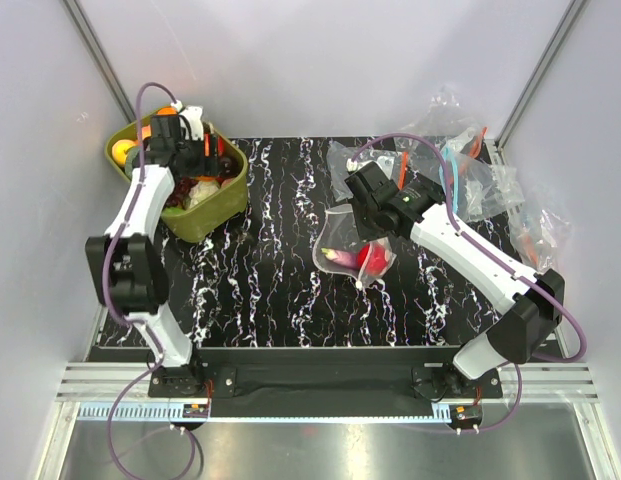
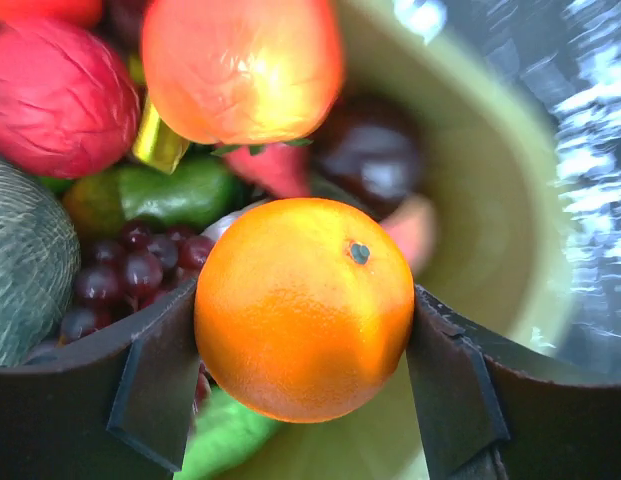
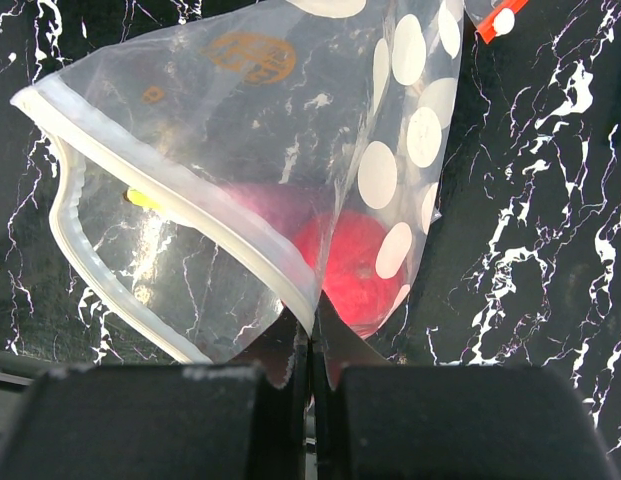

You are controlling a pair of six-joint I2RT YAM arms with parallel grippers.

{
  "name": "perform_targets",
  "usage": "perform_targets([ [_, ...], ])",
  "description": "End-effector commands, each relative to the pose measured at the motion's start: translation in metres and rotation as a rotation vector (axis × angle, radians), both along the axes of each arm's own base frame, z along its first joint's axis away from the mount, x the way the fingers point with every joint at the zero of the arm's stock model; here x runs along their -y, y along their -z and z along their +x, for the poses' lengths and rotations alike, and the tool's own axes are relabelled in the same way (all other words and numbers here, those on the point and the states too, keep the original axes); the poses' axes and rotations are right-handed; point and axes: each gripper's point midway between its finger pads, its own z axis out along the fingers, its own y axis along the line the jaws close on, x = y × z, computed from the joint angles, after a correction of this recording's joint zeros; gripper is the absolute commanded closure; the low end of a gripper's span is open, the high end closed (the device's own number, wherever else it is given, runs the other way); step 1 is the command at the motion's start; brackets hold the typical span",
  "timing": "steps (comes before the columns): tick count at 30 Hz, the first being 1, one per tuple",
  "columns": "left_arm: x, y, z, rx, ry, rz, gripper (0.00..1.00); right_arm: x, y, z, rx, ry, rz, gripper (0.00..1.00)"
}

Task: Place the food in the zip-top bag and seal the zipper
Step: Pick up the fake fruit from the bin.

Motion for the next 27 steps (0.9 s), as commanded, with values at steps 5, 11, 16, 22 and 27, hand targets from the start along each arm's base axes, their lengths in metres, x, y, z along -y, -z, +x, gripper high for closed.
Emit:
perform_targets([
  [5,0.049,-0.155,-0.045,0.479,0.089,-0.276,0.58,-0.005,-0.019,0.014,0.053,0.000,0.024,1.00],
  [11,0.093,-0.201,-0.108,0.638,0.229,-0.569,0.58,-0.006,-0.032,0.017,0.081,-0.002,0.035,1.00],
  [16,0.133,-0.216,-0.155,0.662,0.278,-0.736,0.58,-0.009,-0.040,0.017,0.093,-0.004,0.060,1.00],
  [22,0.190,-0.207,-0.219,0.645,0.382,-0.851,0.58,-0.014,-0.039,0.016,0.077,-0.007,0.081,1.00],
  [27,0.217,-0.182,-0.248,0.587,0.435,-0.857,0.57,-0.019,-0.033,0.017,0.051,-0.001,0.093,1.00],
])
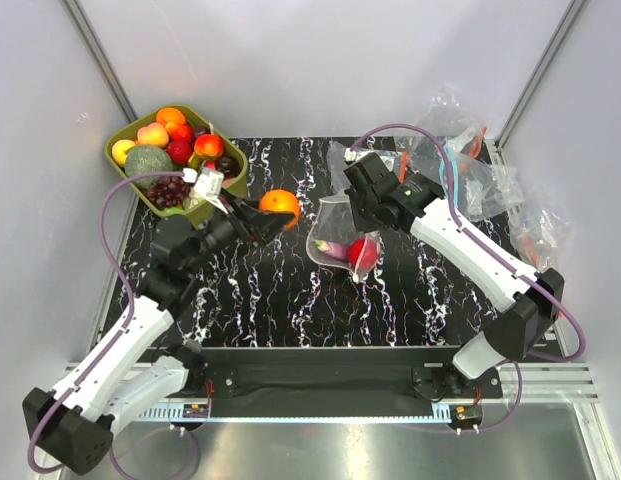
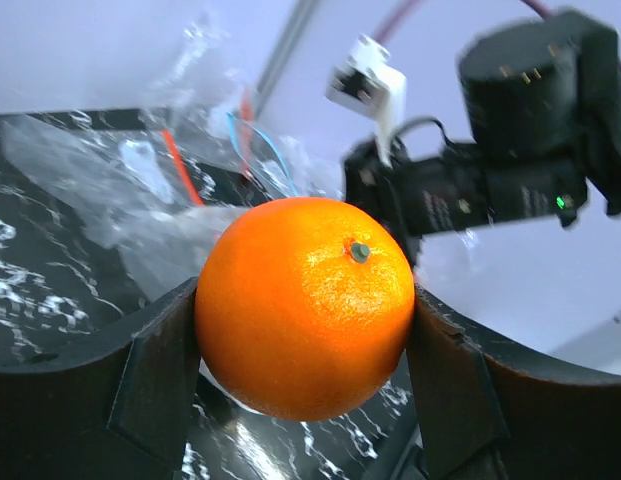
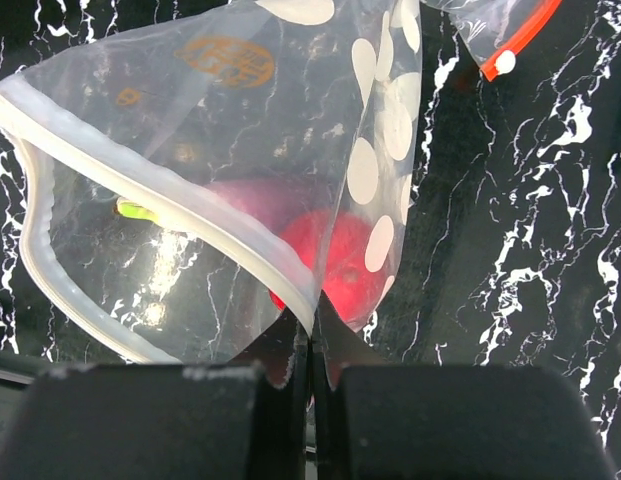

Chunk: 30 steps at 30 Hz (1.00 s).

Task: Place the food in the zip-top bag and seal the zipper
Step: Place the fake fruit in the zipper food storage bag.

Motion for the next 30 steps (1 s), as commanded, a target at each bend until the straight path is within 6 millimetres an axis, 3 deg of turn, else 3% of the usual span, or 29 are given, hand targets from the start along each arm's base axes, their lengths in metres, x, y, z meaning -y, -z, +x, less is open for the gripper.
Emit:
perform_targets([
  [1,0.010,-0.009,-0.010,0.049,-0.020,-0.036,0.57,-0.009,-0.012,0.006,0.011,0.006,0.054,1.00],
  [12,0.079,0.034,-0.026,-0.005,0.096,0.098,0.56,-0.018,-0.016,0.008,0.000,0.001,0.090,1.00],
  [16,0.093,0.072,-0.007,-0.067,0.037,0.228,0.54,-0.020,-0.017,0.006,-0.001,-0.002,0.110,1.00],
  [19,0.104,0.082,0.003,-0.075,0.043,0.260,0.54,-0.023,-0.016,0.004,-0.009,-0.012,0.123,1.00],
  [24,0.119,0.077,0.014,-0.069,0.045,0.275,0.52,-0.022,-0.012,0.002,-0.022,-0.006,0.114,1.00],
  [25,0.120,0.088,0.019,-0.090,0.032,0.305,0.51,-0.022,-0.011,0.001,-0.024,-0.007,0.118,1.00],
  [30,0.123,0.097,0.039,-0.105,-0.030,0.357,0.51,-0.025,-0.012,-0.002,-0.031,-0.015,0.147,1.00],
])
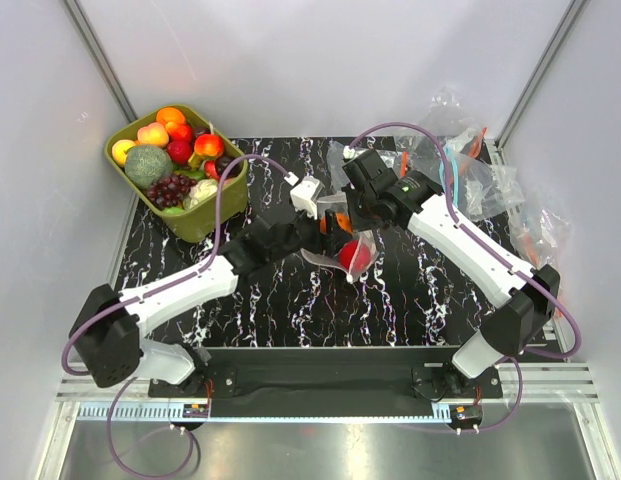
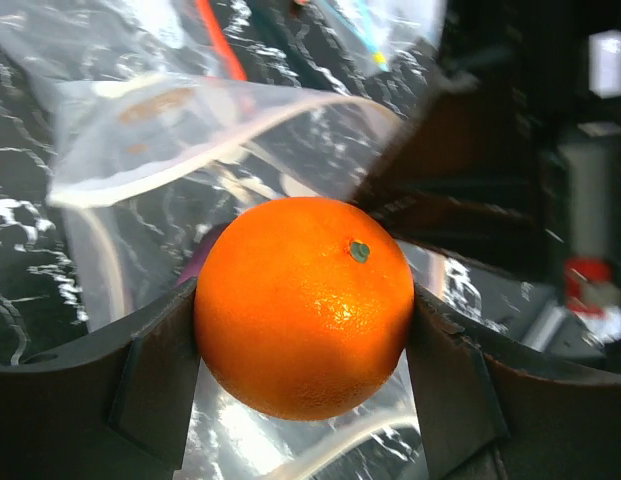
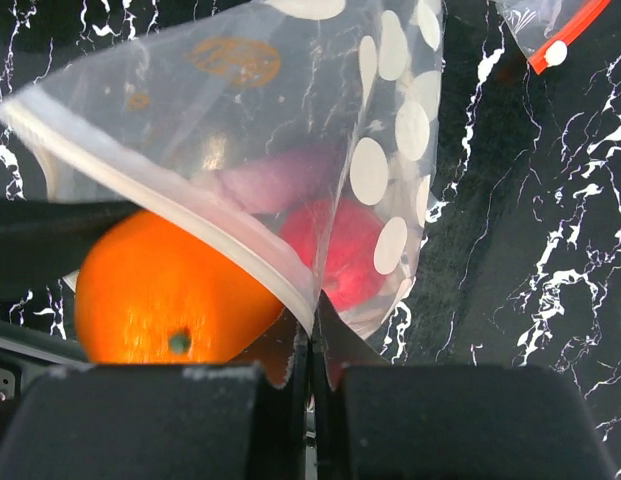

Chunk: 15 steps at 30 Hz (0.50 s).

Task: Place the food in the zip-top bag and seal the zipper
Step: Place the fake fruit in the zipper food storage bag.

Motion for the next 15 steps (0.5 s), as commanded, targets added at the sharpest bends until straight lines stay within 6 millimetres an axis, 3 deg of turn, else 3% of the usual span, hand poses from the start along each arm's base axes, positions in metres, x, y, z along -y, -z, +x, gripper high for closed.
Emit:
perform_targets([
  [1,0.004,-0.025,0.027,0.086,-0.086,-0.003,0.51,-0.008,-0.012,-0.001,0.013,-0.011,0.074,1.00],
  [6,0.003,-0.012,0.042,0.064,-0.143,0.061,0.45,-0.007,-0.012,-0.002,0.015,-0.011,0.073,1.00],
  [7,0.000,-0.007,0.046,0.059,-0.170,0.075,0.40,-0.007,-0.012,-0.003,0.013,-0.008,0.072,1.00],
  [8,-0.001,-0.006,0.047,0.057,-0.179,0.074,0.27,-0.006,-0.012,-0.003,0.014,-0.009,0.072,1.00],
  [10,-0.001,-0.009,0.046,0.068,-0.179,0.062,0.22,-0.005,-0.013,-0.003,0.019,-0.009,0.071,1.00],
  [11,-0.001,-0.010,0.046,0.070,-0.181,0.059,0.11,-0.004,-0.013,-0.003,0.020,-0.008,0.067,1.00],
  [15,-0.004,-0.023,0.041,0.088,-0.164,0.047,0.01,0.000,-0.012,-0.002,0.028,0.004,0.048,1.00],
])
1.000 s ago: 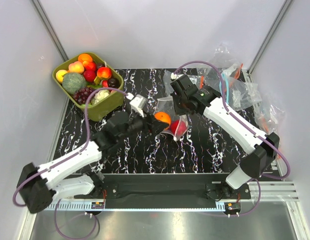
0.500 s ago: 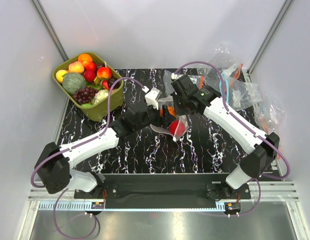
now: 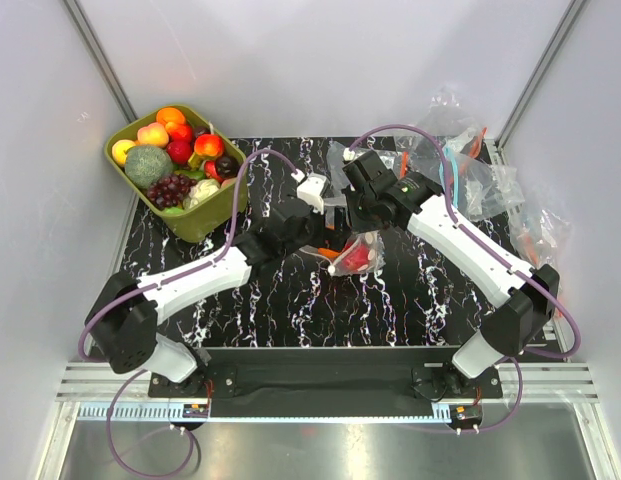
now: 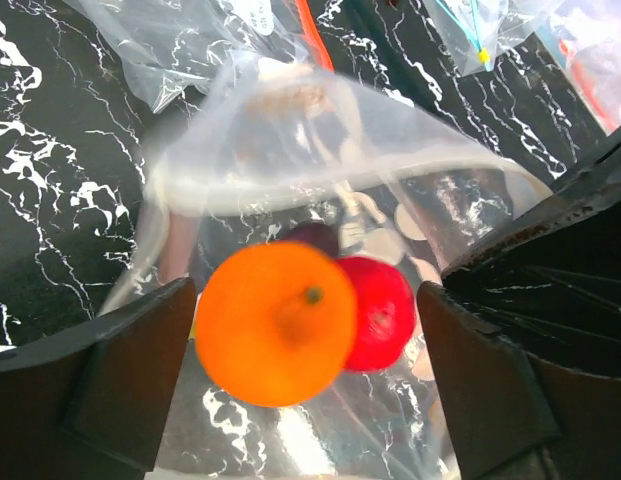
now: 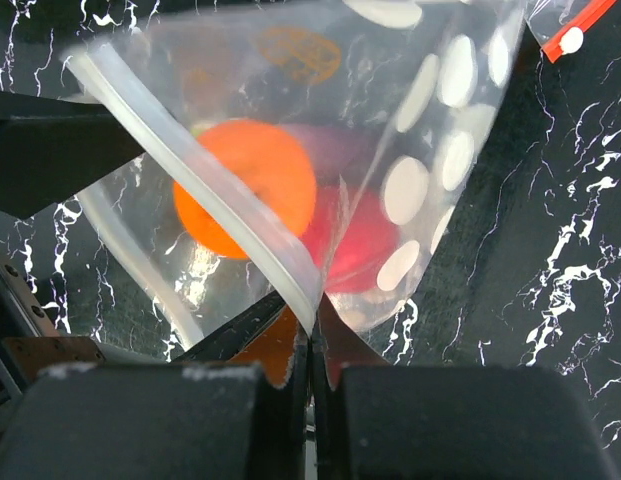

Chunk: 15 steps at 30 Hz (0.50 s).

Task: Place the food in the zip-top bag and seal the zipper
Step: Place the fake fruit in the zipper food storage bag.

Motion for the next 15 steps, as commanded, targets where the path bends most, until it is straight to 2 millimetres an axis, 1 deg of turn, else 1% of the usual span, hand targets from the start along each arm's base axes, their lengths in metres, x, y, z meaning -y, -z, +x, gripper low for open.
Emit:
perform_targets([
  [1,0.000,-0.049,0.004,0.101,-0.012,-0.071,0.01,0.000,-0.018,0.000,0.050,0.005,0.036,1.00],
  [5,-0.004,-0.059,-0.003,0.099,0.007,-0.065,0.01,0.001,-0.017,0.000,0.052,0.008,0.033,1.00],
  [6,-0.006,-0.066,-0.006,0.107,0.012,-0.076,0.01,0.002,-0.018,0.001,0.057,0.007,0.031,1.00],
  [7,-0.009,-0.069,-0.009,0.111,0.013,-0.076,0.01,0.002,-0.019,0.001,0.061,0.009,0.031,1.00],
  [8,-0.013,-0.069,-0.012,0.106,0.012,-0.070,0.01,0.003,-0.018,0.001,0.059,0.009,0.030,1.00],
  [9,-0.021,-0.077,-0.016,0.120,0.005,-0.073,0.01,0.003,-0.019,0.001,0.061,0.010,0.030,1.00],
  [10,-0.025,-0.076,-0.019,0.118,0.002,-0.064,0.01,0.003,-0.019,0.000,0.062,0.009,0.030,1.00],
  [11,-0.032,-0.084,-0.021,0.133,-0.007,-0.069,0.01,0.004,-0.020,0.000,0.065,0.011,0.031,1.00],
  [13,-0.044,-0.078,-0.025,0.113,-0.022,-0.039,0.01,0.005,-0.020,0.000,0.067,0.013,0.029,1.00],
  [14,-0.053,-0.081,-0.025,0.115,-0.036,-0.040,0.01,0.005,-0.020,0.000,0.068,0.013,0.027,1.00],
  [15,-0.058,-0.075,-0.028,0.095,-0.038,-0.025,0.01,0.006,-0.021,0.000,0.070,0.013,0.029,1.00],
])
